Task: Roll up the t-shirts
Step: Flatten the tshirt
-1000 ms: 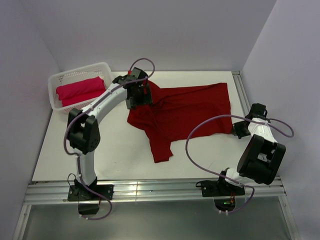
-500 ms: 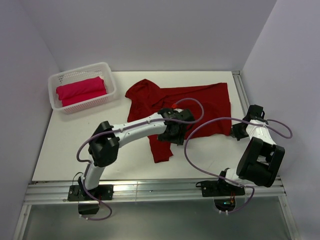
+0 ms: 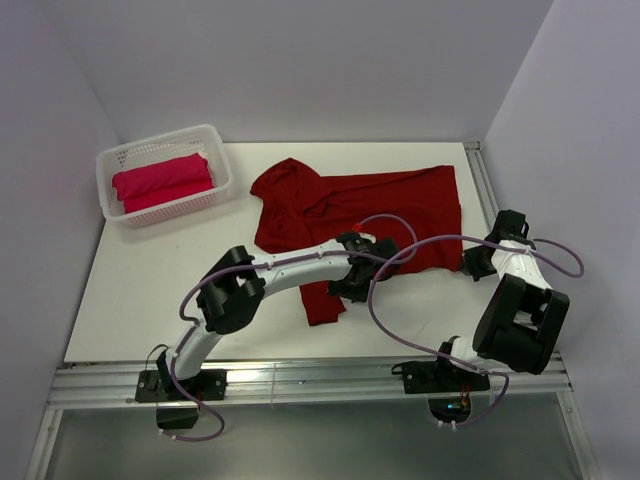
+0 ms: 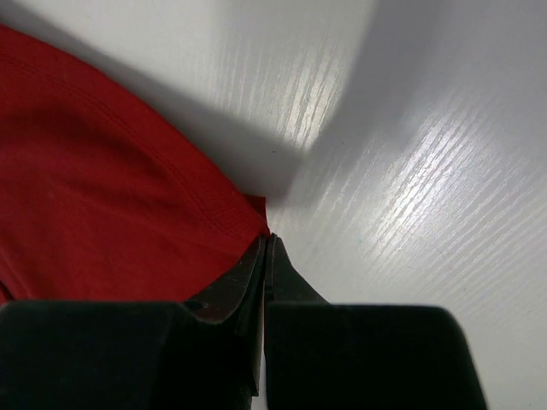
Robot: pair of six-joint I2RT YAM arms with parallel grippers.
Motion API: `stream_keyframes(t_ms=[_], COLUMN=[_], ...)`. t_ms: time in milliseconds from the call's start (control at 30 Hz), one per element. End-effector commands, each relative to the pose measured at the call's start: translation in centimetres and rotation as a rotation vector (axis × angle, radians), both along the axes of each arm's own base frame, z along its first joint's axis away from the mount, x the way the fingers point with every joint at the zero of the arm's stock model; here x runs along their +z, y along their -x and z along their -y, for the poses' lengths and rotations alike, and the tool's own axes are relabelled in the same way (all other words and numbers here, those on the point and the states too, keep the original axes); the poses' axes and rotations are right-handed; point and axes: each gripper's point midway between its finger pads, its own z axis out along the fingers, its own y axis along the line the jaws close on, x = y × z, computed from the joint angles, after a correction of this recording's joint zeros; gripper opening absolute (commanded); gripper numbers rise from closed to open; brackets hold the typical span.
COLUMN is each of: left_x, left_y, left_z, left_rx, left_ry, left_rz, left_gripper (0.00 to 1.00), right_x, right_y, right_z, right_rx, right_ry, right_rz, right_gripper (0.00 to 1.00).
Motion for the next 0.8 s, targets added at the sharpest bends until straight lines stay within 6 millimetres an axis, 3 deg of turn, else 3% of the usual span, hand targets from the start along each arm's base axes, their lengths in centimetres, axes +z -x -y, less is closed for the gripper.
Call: stream_keyframes(t_ms=[0, 300, 767], left_x=[0.4, -2.2, -4.0], left_y=[0.8, 2.2, 1.4], left_z=[1.6, 1.2, 0.2], left_rx=[-0.021, -0.048, -0.044], left_ry=[0.028, -0.053, -0.138], left_rz=[0.024, -0.001, 0.009], left_gripper=[0.52, 0.40, 0.35], right_x=[0.3, 0.2, 0.2], right_y=[-0.5, -0.6, -0.8], right_z=[0.5, 0.5, 0.4], right_rx=[0.002, -0.009, -0.012], right_ry=[0.031, 0.026, 0.015], right_rz=[0.015, 0.019, 0.022], right_gripper=[0.00, 0.00, 0.00])
